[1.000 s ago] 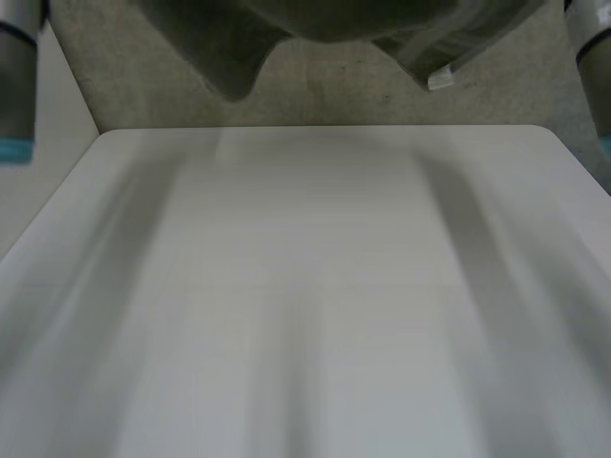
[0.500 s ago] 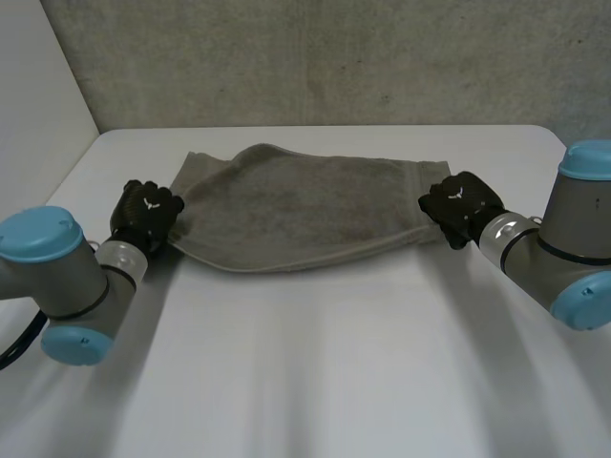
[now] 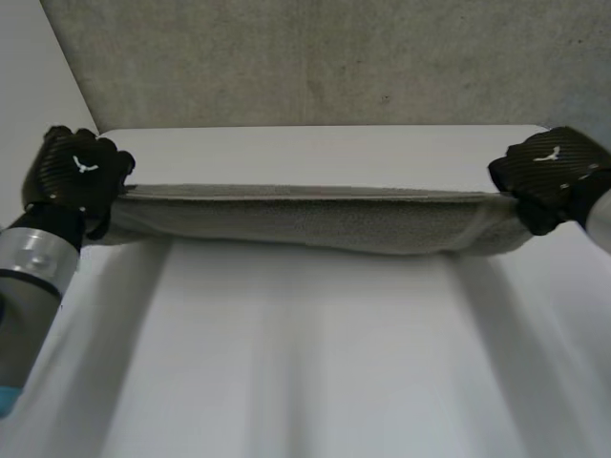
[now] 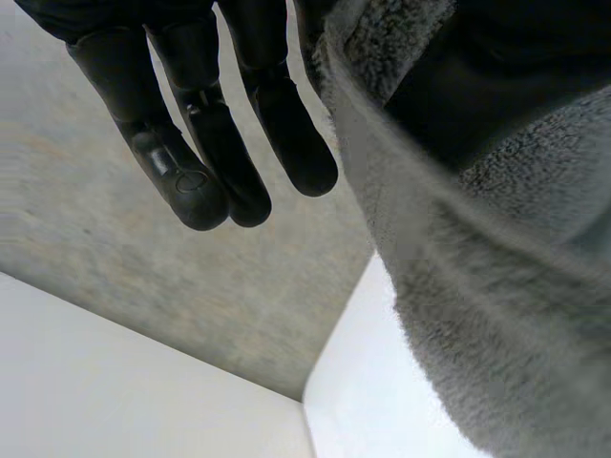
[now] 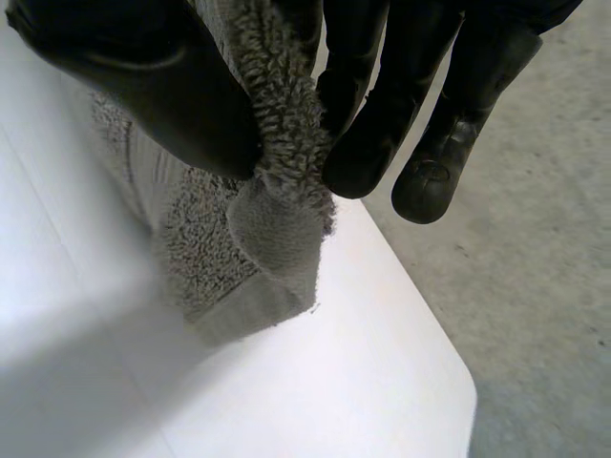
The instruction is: Fold the towel.
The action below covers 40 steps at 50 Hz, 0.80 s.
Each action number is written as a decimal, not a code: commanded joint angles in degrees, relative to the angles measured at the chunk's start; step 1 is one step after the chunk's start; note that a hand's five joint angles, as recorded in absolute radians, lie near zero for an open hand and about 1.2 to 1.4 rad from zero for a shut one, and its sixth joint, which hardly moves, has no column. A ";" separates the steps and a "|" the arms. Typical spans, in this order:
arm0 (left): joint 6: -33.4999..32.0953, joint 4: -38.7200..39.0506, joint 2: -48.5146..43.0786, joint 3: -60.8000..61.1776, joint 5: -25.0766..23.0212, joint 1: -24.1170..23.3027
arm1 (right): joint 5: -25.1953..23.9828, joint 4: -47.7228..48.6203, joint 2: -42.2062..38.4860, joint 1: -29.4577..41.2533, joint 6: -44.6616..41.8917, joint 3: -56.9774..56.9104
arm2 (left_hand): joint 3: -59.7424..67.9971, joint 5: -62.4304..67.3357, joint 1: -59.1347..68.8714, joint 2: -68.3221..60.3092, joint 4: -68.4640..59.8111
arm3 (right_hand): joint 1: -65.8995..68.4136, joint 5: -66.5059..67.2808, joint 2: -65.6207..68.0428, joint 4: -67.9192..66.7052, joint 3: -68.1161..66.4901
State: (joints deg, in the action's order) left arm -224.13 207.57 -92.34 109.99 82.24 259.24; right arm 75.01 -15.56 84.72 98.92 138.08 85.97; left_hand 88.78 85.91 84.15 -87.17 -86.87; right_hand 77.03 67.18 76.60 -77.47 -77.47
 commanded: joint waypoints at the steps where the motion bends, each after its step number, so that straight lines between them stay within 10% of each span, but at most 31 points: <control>1: 0.01 -1.82 5.60 3.92 -6.73 0.30 | -2.59 -4.21 3.35 -2.33 -0.09 -0.81 | -8.78 -15.91 -4.15 7.17 6.87 | 2.97 2.82 3.40 -2.53 -2.53; 18: -2.01 -0.68 -23.85 -14.80 -7.44 -1.02 | -1.54 0.18 -24.08 -1.62 -1.67 -16.10 | -8.78 -15.91 -4.15 7.17 6.87 | 2.97 2.82 3.40 -2.53 -2.53; 34: -1.92 -0.50 -45.91 -40.20 -1.73 -4.09 | 5.14 29.71 -40.85 2.24 1.58 -24.79 | -8.78 -15.91 -4.15 7.17 6.87 | 2.97 2.82 3.40 -2.53 -2.53; 36: -1.92 -0.15 -46.09 -40.20 -1.73 -4.45 | 5.23 29.71 -41.83 2.51 1.58 -25.42 | -14.30 -21.44 -9.68 12.69 12.40 | -0.50 -0.65 -0.07 0.94 0.94; 38: -1.92 1.16 -46.09 -39.85 -1.21 -5.06 | 6.36 29.71 -42.97 2.59 1.58 -25.68 | -66.19 -73.33 -61.56 64.58 64.29 | -67.03 -67.18 -66.60 67.47 67.47; 40: -2.01 2.13 -46.00 -39.76 -0.51 -5.32 | 7.68 29.71 -43.15 2.59 1.49 -25.77 | -78.78 -85.91 -74.15 77.17 76.87 | -67.03 -67.18 -66.60 67.47 67.47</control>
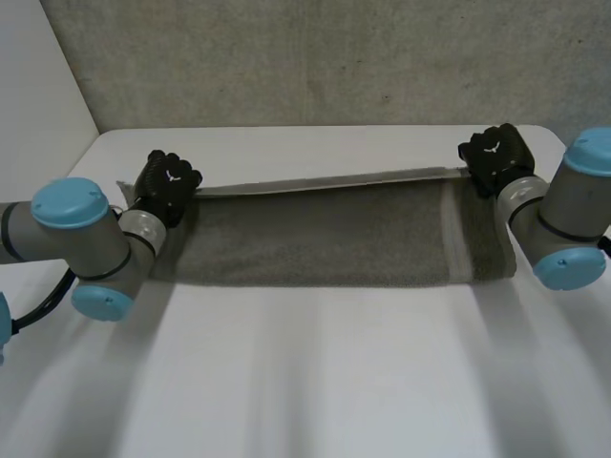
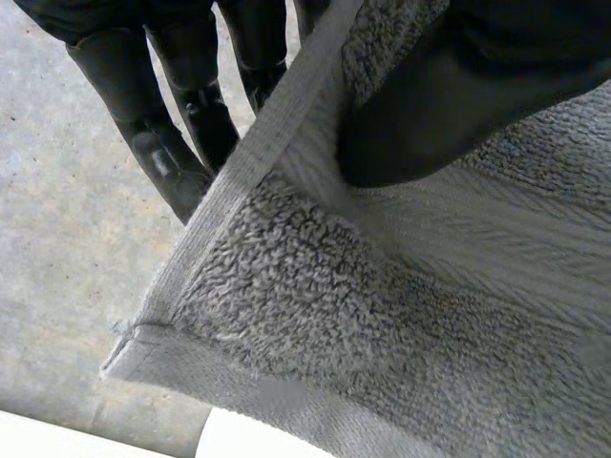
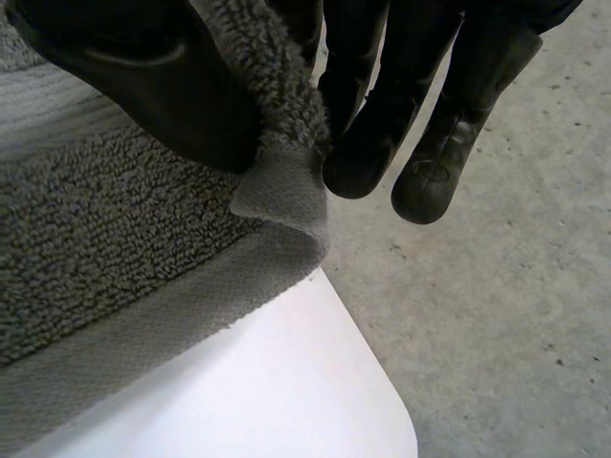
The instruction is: Fold the towel.
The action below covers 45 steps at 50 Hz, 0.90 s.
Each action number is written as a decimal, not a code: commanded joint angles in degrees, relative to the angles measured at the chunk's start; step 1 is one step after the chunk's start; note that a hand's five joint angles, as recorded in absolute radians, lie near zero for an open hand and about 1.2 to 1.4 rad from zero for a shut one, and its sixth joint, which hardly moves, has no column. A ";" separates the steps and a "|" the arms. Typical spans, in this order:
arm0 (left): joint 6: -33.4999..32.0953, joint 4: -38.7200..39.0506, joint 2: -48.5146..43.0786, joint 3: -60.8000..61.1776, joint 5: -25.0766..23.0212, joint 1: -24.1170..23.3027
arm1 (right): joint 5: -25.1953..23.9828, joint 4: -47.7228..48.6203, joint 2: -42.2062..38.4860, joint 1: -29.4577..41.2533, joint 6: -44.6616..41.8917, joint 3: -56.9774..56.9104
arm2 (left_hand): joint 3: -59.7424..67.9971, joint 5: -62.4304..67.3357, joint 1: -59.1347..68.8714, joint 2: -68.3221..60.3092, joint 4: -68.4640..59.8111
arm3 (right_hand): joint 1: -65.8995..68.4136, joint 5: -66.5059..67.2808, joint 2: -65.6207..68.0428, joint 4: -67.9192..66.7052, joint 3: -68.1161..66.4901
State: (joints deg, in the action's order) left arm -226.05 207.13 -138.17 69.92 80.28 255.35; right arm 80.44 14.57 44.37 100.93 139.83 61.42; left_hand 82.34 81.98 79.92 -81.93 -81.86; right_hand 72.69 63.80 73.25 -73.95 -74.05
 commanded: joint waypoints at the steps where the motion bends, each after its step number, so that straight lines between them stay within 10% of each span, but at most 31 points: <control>1: -0.09 3.71 -0.17 0.31 2.68 -1.52 | 3.48 -0.25 -2.80 0.58 -0.35 -1.21 | -72.34 -81.98 -69.92 71.93 71.86 | -62.69 -63.80 -63.25 63.95 64.05; 26: 2.02 7.24 11.96 9.62 6.03 -0.21 | 3.93 -5.26 18.38 -0.12 0.62 12.85 | -72.29 -81.94 -69.87 71.89 71.82 | -62.69 -63.80 -63.25 63.95 64.05; 45: 9.31 4.25 26.72 31.25 0.67 2.69 | -6.79 -23.18 21.55 -4.34 7.03 22.17 | -70.94 -80.59 -68.53 70.54 70.47 | -54.20 -55.31 -54.75 55.46 55.56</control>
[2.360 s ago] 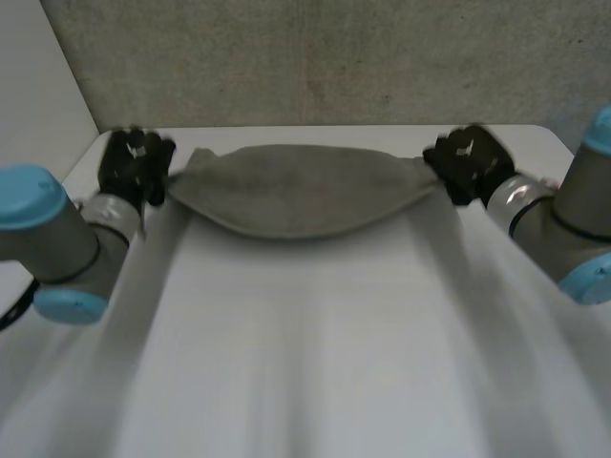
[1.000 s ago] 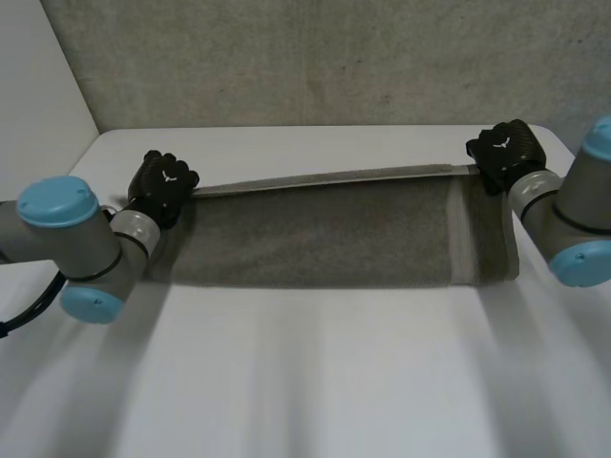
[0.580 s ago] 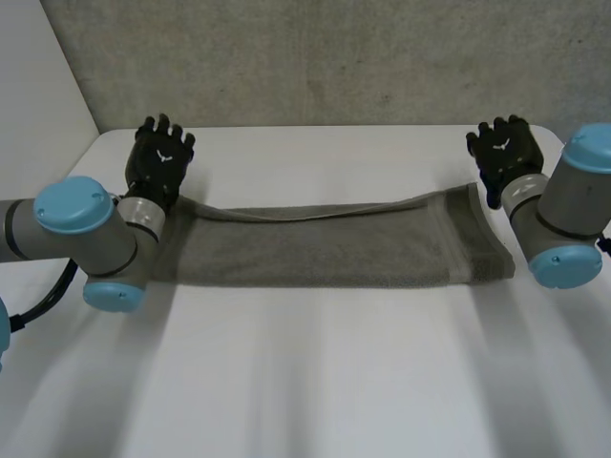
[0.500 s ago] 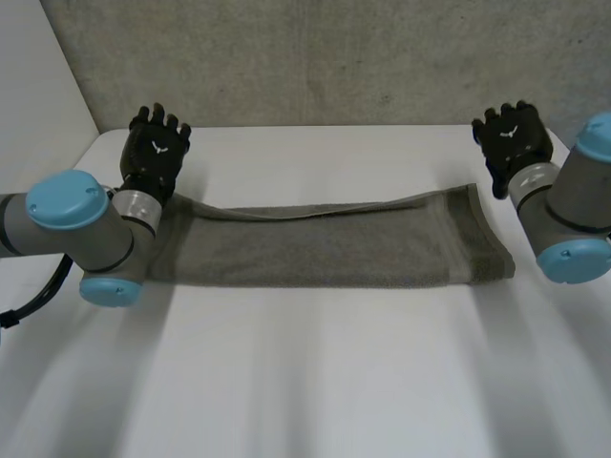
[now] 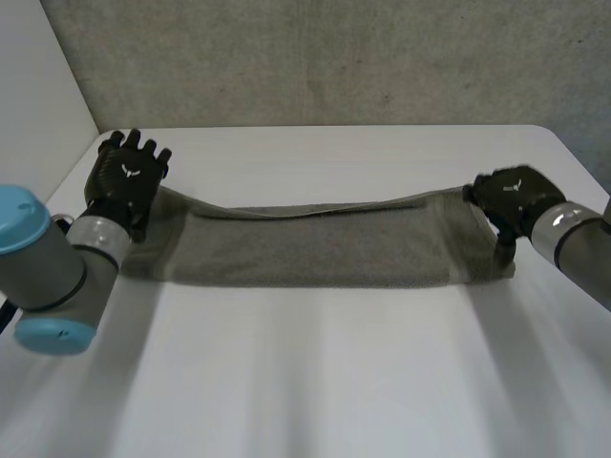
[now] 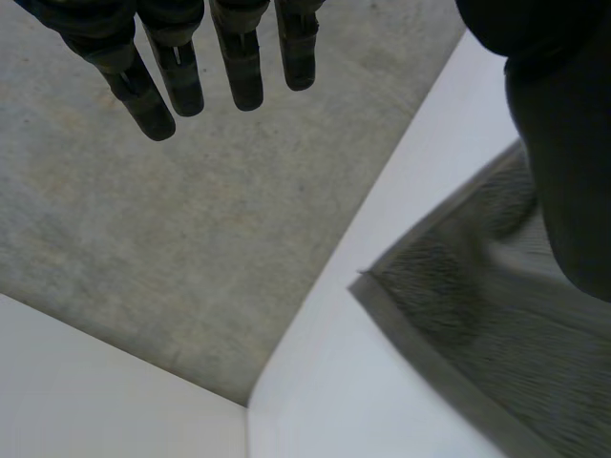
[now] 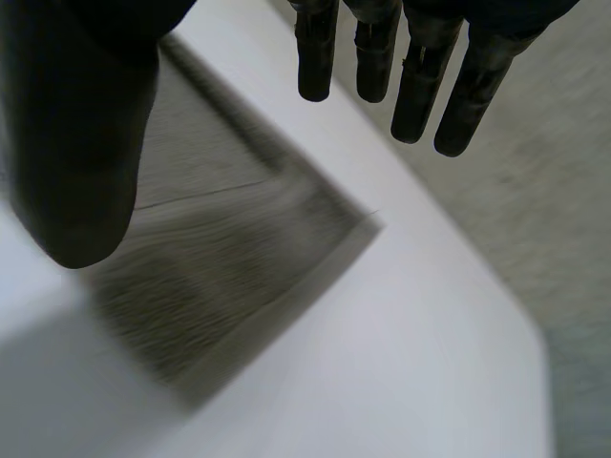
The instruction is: Fold the towel.
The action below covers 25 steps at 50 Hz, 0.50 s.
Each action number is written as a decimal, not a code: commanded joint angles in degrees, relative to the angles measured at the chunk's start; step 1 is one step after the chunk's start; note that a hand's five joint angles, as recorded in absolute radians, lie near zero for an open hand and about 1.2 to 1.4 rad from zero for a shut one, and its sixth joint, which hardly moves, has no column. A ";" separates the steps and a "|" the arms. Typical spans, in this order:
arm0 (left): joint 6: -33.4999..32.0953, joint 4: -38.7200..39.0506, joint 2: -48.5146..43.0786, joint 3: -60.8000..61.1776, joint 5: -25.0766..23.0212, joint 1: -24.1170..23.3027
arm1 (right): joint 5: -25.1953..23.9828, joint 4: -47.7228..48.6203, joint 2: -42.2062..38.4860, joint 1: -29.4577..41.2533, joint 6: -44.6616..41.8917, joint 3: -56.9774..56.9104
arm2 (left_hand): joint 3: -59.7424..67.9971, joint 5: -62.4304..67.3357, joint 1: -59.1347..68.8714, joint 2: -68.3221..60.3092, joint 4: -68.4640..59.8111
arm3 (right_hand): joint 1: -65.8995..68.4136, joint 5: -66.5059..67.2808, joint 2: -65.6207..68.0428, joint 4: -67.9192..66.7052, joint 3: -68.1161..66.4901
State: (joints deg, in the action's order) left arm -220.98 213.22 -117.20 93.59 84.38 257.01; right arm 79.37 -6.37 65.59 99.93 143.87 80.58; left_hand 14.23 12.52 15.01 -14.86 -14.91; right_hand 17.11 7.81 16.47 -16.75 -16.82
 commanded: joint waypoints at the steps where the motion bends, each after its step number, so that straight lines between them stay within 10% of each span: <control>1: 6.76 -3.14 6.53 8.79 -4.39 1.04 | -7.02 -2.24 -0.02 -3.95 3.34 3.44 | -3.01 -11.29 -3.79 3.63 3.69 | 1.38 0.68 2.03 -1.74 -1.67; 13: 26.64 -9.75 9.71 11.96 -7.74 3.50 | -8.97 6.98 -8.63 -7.55 4.58 3.89 | -2.67 -10.96 -3.45 3.30 3.35 | 12.48 11.78 13.13 -12.84 -12.77; 22: 26.91 -9.75 9.53 12.05 -7.74 3.77 | -9.05 8.13 -11.98 -8.35 4.66 2.57 | -2.84 -11.12 -3.62 3.47 3.52 | 17.19 16.49 17.84 -17.55 -17.48; 25: 27.00 -9.57 9.27 12.05 -7.74 3.77 | -8.88 9.10 -12.95 -8.35 4.84 1.86 | -2.84 -11.12 -3.62 3.47 3.52 | 37.21 36.51 37.86 -37.57 -37.50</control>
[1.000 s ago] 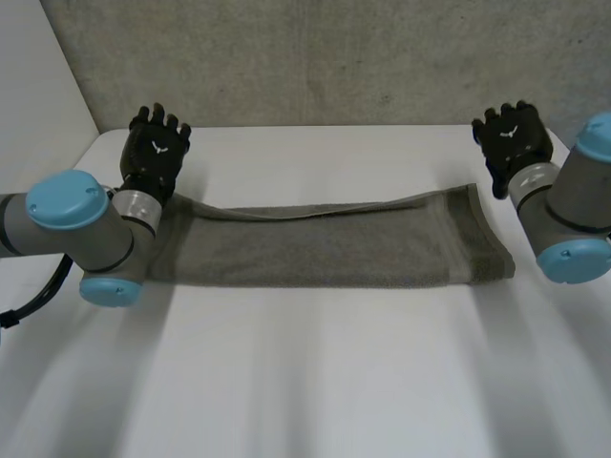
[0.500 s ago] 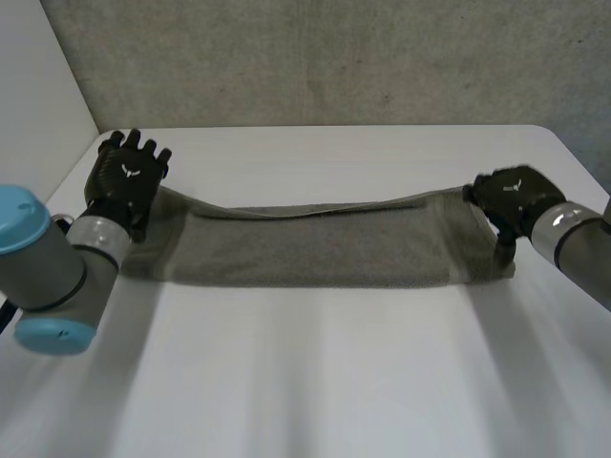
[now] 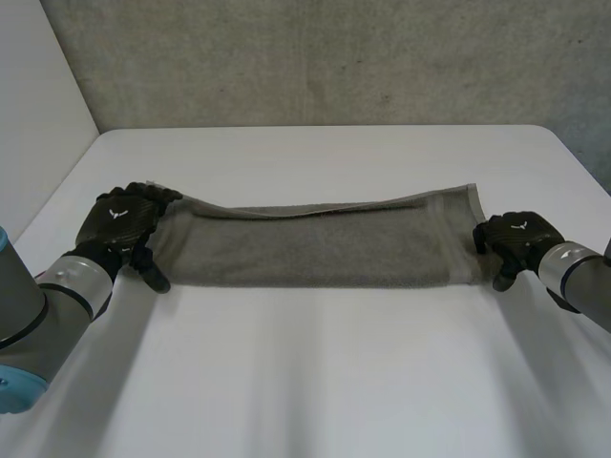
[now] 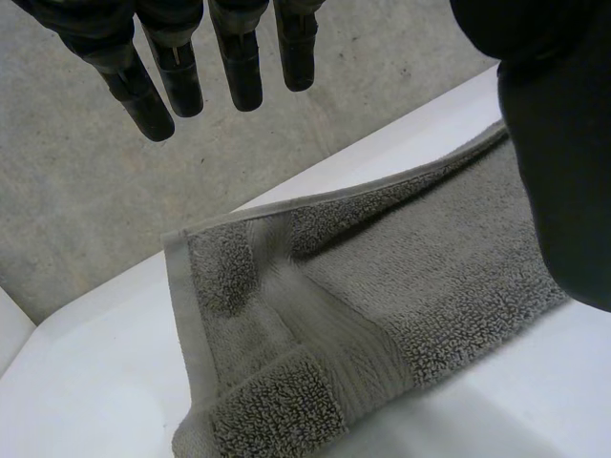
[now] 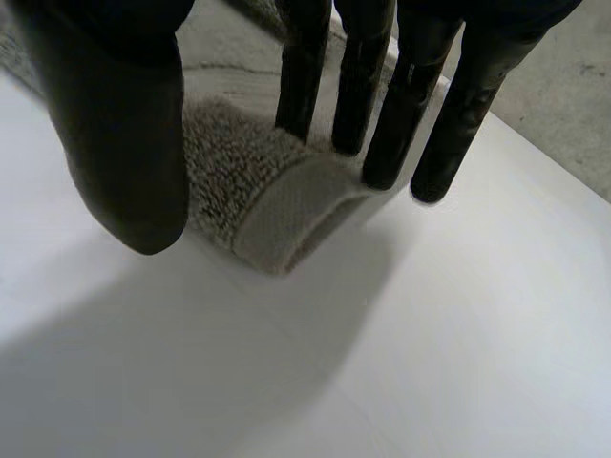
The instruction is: Fold the towel.
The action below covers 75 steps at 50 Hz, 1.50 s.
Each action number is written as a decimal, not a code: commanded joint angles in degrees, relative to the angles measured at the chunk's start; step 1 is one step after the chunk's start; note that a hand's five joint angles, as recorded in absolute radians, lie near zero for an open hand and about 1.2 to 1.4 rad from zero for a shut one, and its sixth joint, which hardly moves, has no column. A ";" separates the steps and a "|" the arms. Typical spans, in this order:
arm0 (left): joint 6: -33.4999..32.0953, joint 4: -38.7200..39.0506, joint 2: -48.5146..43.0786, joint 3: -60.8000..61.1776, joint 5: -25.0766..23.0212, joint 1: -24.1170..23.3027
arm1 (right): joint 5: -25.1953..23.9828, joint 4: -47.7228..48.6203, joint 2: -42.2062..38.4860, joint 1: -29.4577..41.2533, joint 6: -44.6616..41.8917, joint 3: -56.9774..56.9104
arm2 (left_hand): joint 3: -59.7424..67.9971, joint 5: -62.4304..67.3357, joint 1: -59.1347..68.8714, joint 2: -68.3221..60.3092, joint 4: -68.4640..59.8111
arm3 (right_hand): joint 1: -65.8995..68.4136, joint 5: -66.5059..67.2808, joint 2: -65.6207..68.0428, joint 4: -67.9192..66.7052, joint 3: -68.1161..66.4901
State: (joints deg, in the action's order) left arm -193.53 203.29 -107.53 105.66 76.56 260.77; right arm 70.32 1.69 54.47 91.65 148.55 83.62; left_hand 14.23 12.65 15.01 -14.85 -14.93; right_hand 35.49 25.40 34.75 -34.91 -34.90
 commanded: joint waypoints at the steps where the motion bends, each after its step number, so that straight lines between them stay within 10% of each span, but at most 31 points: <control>1: -0.53 0.44 -0.40 -0.01 0.08 0.00 | 0.26 1.47 -2.17 0.02 0.16 -1.27 | -2.84 -11.26 -3.62 3.46 3.54 | 29.16 29.25 29.90 -29.74 -29.75; 4: -0.44 0.44 -0.49 -0.01 0.17 0.00 | 0.52 2.26 -2.35 0.02 0.07 -1.53 | -3.00 -11.43 -3.79 3.63 3.70 | 44.45 44.54 45.19 -45.03 -45.05; 29: -0.53 0.35 2.67 0.60 0.17 1.40 | 9.58 -1.25 0.64 -11.84 -12.50 -9.88 | -3.68 -12.10 -4.46 4.30 4.38 | 44.51 44.60 45.25 -45.09 -45.10; 46: -0.44 0.53 5.66 0.34 0.69 1.49 | 5.02 15.35 -0.48 31.89 -15.12 -15.94 | -3.68 -12.10 -4.46 4.30 4.38 | 44.51 44.60 45.25 -45.09 -45.10; 60: -0.53 0.70 5.66 -1.42 0.96 0.61 | -1.41 15.27 -11.22 40.98 -20.76 -15.34 | -3.84 -12.27 -4.63 4.47 4.55 | 44.51 44.60 45.25 -45.09 -45.10; 64: -0.44 1.05 5.49 -2.56 1.13 0.26 | -1.85 15.63 -9.99 40.27 -19.44 -14.89 | -3.68 -12.10 -4.46 4.30 4.38 | 14.63 14.72 15.37 -15.21 -15.22; 66: -0.27 1.23 5.23 -4.22 1.22 -1.14 | -0.97 15.36 -6.58 40.19 -16.12 -13.85 | -3.68 -12.10 -4.46 4.30 4.38 | -25.49 -25.40 -24.75 24.91 24.90; 75: 0.00 1.67 4.08 -7.48 1.31 -7.30 | 3.78 15.10 3.63 33.68 -0.45 -7.86 | -3.34 -11.77 -4.12 3.97 4.04 | -25.49 -25.40 -24.75 24.91 24.90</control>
State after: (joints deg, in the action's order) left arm -193.70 204.54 -102.63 100.35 77.86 258.01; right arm 70.47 17.05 50.40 130.85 136.76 71.30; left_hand 14.21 12.49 14.91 -14.85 -14.92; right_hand 13.82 3.40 58.61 -14.67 -14.15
